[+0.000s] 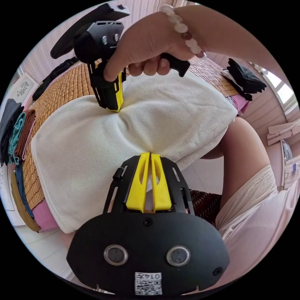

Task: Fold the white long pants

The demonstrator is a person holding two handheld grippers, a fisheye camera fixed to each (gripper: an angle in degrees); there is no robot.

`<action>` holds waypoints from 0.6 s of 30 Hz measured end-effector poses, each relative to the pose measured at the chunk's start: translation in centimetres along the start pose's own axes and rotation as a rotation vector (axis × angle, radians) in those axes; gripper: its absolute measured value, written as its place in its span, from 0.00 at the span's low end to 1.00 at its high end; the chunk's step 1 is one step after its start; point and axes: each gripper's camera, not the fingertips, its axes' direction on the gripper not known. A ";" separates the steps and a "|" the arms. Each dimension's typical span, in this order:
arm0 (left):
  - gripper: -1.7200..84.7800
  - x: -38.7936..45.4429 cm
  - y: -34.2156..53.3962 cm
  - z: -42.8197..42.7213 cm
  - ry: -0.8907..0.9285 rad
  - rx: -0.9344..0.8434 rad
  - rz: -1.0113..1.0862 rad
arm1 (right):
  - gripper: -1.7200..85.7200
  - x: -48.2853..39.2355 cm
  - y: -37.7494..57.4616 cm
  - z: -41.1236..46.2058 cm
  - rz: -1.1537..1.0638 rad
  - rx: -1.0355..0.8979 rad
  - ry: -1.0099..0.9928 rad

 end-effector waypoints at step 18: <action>0.01 1.5 5.6 -3.2 0.018 0.032 0.065 | 0.01 0.6 -3.3 -0.4 -0.042 -0.016 0.054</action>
